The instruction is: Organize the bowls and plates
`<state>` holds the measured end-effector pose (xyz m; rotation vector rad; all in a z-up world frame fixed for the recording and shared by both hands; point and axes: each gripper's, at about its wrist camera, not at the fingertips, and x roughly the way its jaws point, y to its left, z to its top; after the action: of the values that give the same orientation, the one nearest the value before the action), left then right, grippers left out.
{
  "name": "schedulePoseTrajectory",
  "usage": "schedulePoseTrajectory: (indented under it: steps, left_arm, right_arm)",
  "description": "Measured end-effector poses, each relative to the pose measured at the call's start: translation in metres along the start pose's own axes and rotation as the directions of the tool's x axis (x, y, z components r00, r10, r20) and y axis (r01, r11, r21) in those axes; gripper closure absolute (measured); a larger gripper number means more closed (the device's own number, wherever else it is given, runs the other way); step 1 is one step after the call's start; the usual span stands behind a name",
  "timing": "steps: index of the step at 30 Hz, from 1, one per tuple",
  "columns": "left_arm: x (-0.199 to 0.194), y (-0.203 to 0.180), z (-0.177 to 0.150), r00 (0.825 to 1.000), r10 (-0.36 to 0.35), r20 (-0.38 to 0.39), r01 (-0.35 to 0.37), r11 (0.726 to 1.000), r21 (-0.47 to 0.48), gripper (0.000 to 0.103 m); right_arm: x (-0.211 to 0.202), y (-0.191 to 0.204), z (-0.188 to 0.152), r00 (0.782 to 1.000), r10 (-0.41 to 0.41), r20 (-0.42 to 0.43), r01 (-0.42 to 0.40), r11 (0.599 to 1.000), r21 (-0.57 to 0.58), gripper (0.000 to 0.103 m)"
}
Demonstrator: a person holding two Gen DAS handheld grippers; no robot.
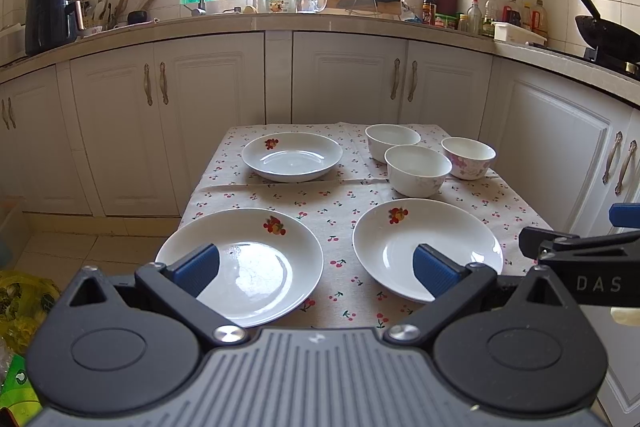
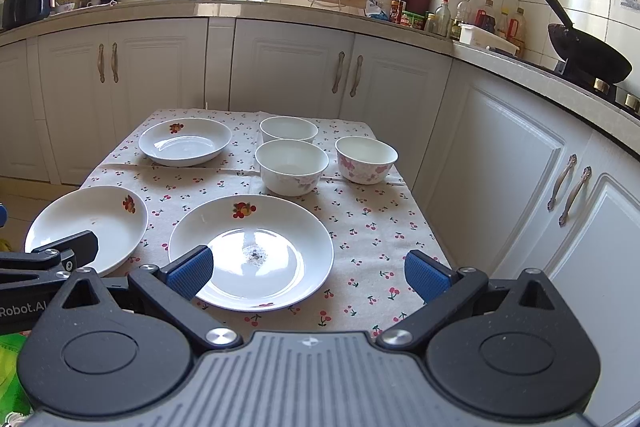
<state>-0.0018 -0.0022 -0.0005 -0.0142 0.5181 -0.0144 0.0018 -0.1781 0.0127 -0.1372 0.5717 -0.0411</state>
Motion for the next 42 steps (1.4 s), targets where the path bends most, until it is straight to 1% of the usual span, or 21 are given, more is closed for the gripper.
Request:
schedulePoseTrajectory:
  steps: [8, 12, 22, 24, 30, 35, 38, 40, 42]
  left_arm:
    - [0.007, 0.003, 0.001, 1.000, -0.003, -0.004, 0.003, 1.000, 0.004, 0.001]
    - [0.011, 0.006, 0.002, 1.000, -0.017, -0.012, 0.017, 1.000, 0.003, 0.001]
    - [0.031, 0.014, 0.008, 0.999, -0.017, -0.032, 0.018, 0.999, 0.027, 0.001]
    - [0.034, 0.016, 0.008, 0.999, -0.021, -0.025, 0.022, 0.999, 0.039, 0.001]
    - [0.046, 0.027, 0.006, 1.000, -0.002, -0.024, 0.004, 0.996, 0.091, 0.001]
    - [0.052, 0.042, -0.001, 1.000, -0.008, -0.002, 0.008, 0.996, 0.091, 0.001]
    - [0.055, 0.052, -0.004, 1.000, -0.004, -0.004, 0.004, 0.998, 0.069, 0.001]
    - [0.059, 0.060, -0.006, 0.999, -0.012, -0.031, 0.013, 0.999, 0.050, 0.001]
    - [0.063, 0.070, -0.009, 0.997, -0.047, -0.059, 0.049, 0.998, 0.037, 0.001]
  right_arm:
    - [0.008, 0.003, 0.002, 1.000, 0.005, -0.012, -0.005, 1.000, -0.016, 0.000]
    - [0.014, 0.003, 0.007, 1.000, 0.021, -0.017, -0.021, 1.000, -0.018, 0.000]
    - [0.037, 0.005, 0.020, 0.997, 0.076, -0.028, -0.077, 0.996, -0.036, 0.000]
    - [0.041, 0.007, 0.023, 0.996, 0.079, -0.028, -0.080, 0.995, -0.051, 0.000]
    - [0.053, 0.005, 0.040, 0.997, 0.082, 0.007, -0.081, 0.994, -0.069, 0.000]
    - [0.066, 0.004, 0.056, 0.990, 0.139, 0.036, -0.136, 0.989, -0.065, 0.000]
    - [0.077, 0.007, 0.064, 0.975, 0.219, 0.046, -0.215, 0.974, -0.077, 0.000]
    - [0.084, 0.014, 0.067, 0.963, 0.263, 0.051, -0.257, 0.961, -0.097, 0.000]
    - [0.089, 0.024, 0.069, 0.955, 0.293, 0.043, -0.285, 0.949, -0.131, 0.000]
